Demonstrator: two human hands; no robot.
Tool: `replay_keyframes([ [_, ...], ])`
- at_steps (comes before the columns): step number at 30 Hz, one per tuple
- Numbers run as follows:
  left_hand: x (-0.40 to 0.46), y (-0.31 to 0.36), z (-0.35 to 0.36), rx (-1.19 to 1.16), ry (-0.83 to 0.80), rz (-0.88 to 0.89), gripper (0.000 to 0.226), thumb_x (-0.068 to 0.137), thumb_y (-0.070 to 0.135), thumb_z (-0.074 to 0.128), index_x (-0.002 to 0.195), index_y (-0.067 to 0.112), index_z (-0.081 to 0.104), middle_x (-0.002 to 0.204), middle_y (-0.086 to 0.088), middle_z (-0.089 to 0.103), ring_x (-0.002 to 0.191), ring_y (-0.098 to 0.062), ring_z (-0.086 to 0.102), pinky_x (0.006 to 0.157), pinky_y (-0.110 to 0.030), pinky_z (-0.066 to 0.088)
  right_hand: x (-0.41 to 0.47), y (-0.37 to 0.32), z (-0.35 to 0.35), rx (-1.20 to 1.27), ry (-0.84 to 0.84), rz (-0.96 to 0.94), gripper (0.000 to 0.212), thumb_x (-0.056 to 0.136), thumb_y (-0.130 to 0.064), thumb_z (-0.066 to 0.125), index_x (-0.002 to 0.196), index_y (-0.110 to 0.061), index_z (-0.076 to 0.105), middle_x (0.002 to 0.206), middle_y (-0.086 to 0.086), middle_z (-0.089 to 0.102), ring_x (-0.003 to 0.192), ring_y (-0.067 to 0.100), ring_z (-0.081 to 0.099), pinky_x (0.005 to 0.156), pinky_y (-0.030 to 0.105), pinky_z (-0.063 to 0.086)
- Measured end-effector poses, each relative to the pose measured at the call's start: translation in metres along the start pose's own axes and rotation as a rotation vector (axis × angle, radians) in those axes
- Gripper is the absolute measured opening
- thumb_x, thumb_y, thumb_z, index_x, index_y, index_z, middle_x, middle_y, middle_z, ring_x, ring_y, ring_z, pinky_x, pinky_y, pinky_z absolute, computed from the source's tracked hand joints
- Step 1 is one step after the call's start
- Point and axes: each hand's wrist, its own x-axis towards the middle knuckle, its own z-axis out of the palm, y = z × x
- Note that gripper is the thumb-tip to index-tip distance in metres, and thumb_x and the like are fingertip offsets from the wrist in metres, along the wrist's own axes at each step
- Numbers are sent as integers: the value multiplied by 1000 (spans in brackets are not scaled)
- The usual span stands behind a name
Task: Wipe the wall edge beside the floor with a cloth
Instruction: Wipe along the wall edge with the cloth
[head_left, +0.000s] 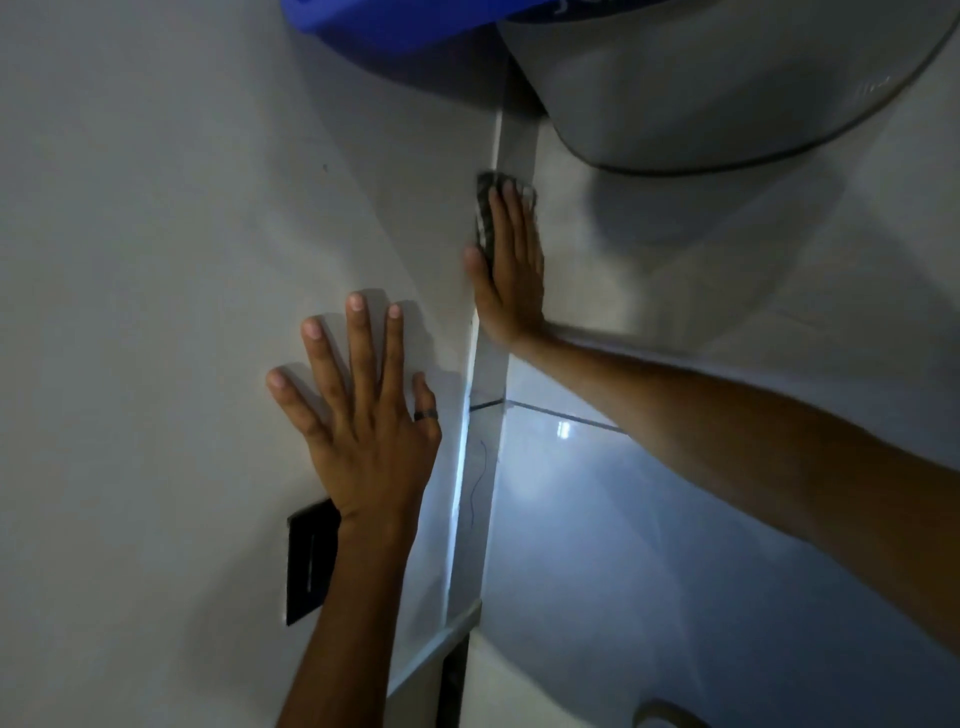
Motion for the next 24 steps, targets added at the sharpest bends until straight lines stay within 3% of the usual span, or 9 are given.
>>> replay_keyframes([
  [4, -8, -7, -11, -101, -61, -1, 74, 111, 43, 42, 177, 28, 14, 183, -5, 5, 164, -32, -11, 125, -52, -32, 30, 1, 0, 52, 20, 50, 64, 108, -46, 38, 163, -14, 28, 172, 15, 28, 162, 31, 19, 133, 51, 19],
  [10, -63, -30, -30, -118, -123, 11, 71, 111, 47, 36, 177, 30, 15, 183, -2, 1, 168, -35, 1, 125, -54, -31, -28, -4, 4, 91, -3, 102, 65, 108, -45, 37, 163, -12, 25, 172, 14, 29, 162, 33, 22, 132, 52, 23],
  [12, -75, -39, -34, -147, -92, -17, 70, 110, 41, 44, 176, 28, 22, 183, -3, 9, 167, -37, 10, 128, -55, -25, -73, -10, 3, 72, -25, 100, 66, 108, -42, 37, 164, -9, 25, 172, 16, 28, 162, 33, 21, 132, 51, 20],
  [15, -89, -49, -36, -165, -22, -48, 66, 108, 33, 57, 171, 22, 39, 178, -8, 28, 163, -41, 27, 131, -60, -1, -147, -20, 1, 55, -87, 135, 70, 105, -42, 37, 163, -5, 24, 172, 18, 26, 162, 33, 20, 132, 52, 20],
  [17, -94, -52, -36, -173, -4, -53, 62, 109, 33, 56, 169, 21, 43, 176, -9, 32, 161, -41, 30, 132, -57, 1, -195, -29, -2, 79, -170, 195, 75, 103, -46, 37, 164, -5, 19, 174, 17, 21, 164, 32, 16, 133, 52, 16],
  [19, -97, -53, -35, -176, -21, -52, 61, 111, 37, 52, 169, 21, 41, 177, -9, 31, 162, -41, 28, 134, -53, -8, -243, -32, -9, 80, -291, 224, 82, 103, -52, 39, 167, -9, 9, 177, 13, 8, 166, 28, 5, 135, 50, 10],
  [22, -96, -53, -34, -160, -30, -51, 63, 110, 39, 54, 169, 21, 41, 176, -11, 32, 161, -44, 31, 130, -58, 1, -316, -24, -30, 11, -612, 203, 91, 103, -68, 34, 165, -28, -18, 176, -4, -22, 164, 14, -18, 133, 46, -1],
  [24, -93, -51, -33, -164, -40, -58, 64, 110, 40, 54, 170, 22, 39, 176, -11, 32, 161, -45, 30, 128, -60, 2, -363, -14, -48, -13, -842, 131, 93, 102, -73, 32, 161, -33, -28, 172, -10, -32, 160, 9, -27, 130, 49, -3],
])
